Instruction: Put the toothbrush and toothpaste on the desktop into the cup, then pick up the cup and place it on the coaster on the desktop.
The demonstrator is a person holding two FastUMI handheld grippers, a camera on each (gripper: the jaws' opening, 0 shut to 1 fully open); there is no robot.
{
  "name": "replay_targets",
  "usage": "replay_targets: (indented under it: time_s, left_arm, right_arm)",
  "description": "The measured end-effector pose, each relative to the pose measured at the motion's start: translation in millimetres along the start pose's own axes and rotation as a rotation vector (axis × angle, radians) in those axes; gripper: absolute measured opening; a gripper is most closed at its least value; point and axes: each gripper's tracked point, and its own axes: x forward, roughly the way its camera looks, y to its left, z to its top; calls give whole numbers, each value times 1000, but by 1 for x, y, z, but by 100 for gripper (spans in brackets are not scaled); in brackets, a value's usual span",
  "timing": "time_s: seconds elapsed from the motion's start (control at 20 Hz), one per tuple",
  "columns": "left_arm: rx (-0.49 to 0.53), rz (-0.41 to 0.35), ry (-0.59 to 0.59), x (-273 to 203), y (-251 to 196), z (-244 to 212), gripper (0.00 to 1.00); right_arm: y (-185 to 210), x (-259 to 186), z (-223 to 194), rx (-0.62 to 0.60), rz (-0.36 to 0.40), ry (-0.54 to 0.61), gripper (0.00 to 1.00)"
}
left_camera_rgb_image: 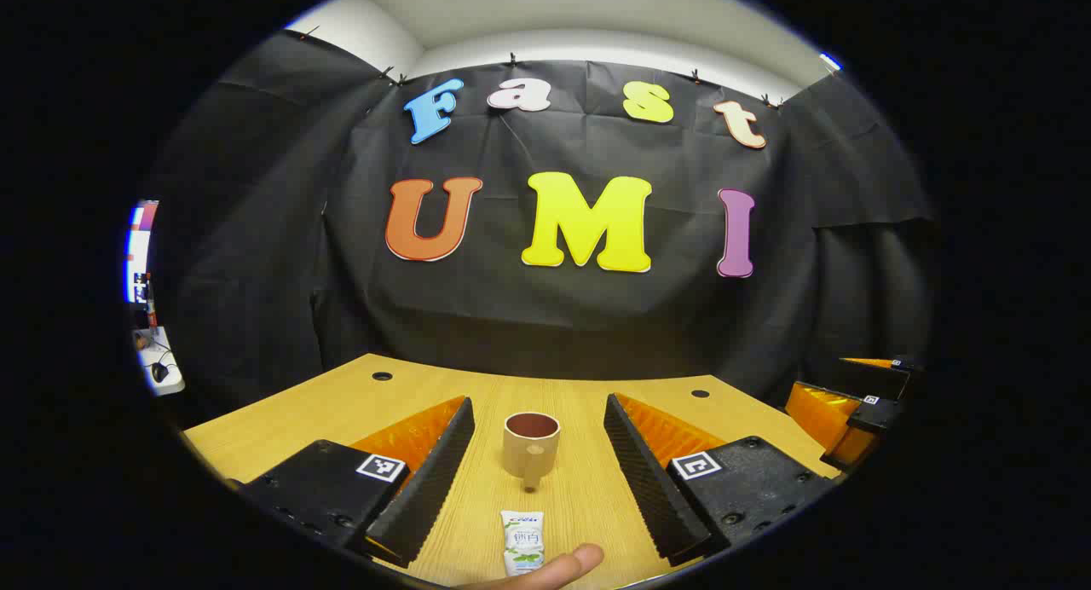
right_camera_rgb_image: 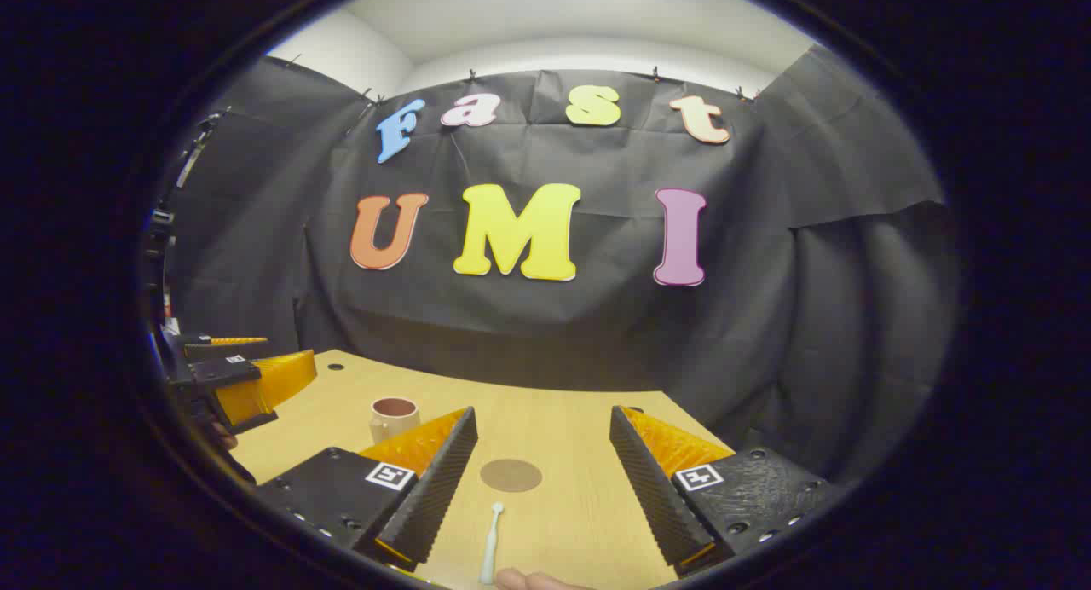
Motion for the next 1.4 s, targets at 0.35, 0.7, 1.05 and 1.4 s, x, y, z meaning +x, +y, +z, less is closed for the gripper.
replay_targets:
  time_s: [0.35, 0.7, 1.05, 1.4]
  left_arm:
    - [-2, 42, 31, -12, 11, -15, 97]
    - [69, 82, 21, -19, 18, -17, 97]
    - [82, 95, -28, -25, 22, -5, 97]
    - [42, 76, 155, -11, 25, -66, 97]
  right_arm:
    - [7, -15, 1, -11, 6, -42, 95]
    - [1, -25, 0, 4, -7, -69, 95]
    - [1, -23, -6, 36, 7, -59, 95]
    - [4, -23, -15, 28, 13, -70, 95]
